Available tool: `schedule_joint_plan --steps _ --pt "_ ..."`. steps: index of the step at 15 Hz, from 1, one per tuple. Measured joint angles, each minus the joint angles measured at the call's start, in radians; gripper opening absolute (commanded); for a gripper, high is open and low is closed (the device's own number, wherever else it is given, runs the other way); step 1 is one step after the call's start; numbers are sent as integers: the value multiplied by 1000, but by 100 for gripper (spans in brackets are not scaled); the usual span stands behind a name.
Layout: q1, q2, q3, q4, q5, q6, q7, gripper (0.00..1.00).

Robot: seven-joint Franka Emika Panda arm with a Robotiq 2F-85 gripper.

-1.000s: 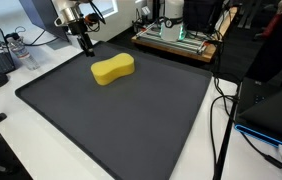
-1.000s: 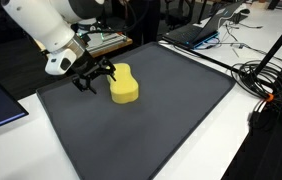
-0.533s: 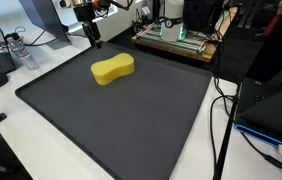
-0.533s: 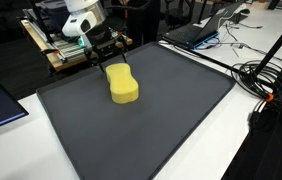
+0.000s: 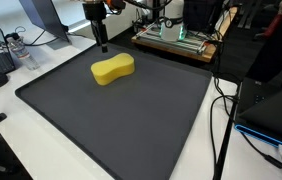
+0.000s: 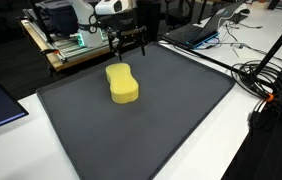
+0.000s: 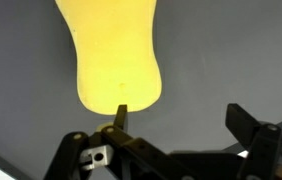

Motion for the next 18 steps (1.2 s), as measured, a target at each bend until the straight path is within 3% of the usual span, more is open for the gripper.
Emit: schedule_joint_plan --steps 5,9,14,18 --pt "35 53 -22 -5 -240 110 370 100" --pt "90 104 -72 6 -462 103 647 100" --pt "173 143 -80 42 -602 23 859 100" --pt "220 183 -69 103 -634 -88 945 100"
